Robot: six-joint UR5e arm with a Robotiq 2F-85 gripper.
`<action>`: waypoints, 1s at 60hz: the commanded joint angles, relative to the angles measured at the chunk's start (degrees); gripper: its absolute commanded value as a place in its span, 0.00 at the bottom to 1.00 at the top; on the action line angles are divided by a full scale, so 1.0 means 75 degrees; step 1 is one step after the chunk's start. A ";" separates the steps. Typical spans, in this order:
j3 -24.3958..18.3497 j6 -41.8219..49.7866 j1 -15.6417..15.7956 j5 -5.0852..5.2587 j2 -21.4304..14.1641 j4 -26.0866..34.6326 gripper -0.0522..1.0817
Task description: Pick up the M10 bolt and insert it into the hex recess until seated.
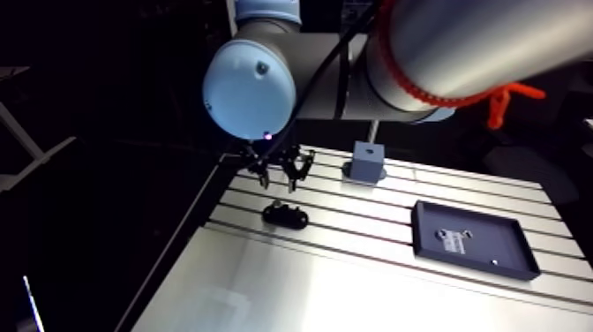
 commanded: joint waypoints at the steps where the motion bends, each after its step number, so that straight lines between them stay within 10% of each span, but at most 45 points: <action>1: 0.0114 -0.0006 0.0004 -0.0001 0.0073 -0.0206 0.42; 60: 0.0363 -0.0054 0.0002 -0.0001 0.0214 -0.0612 0.42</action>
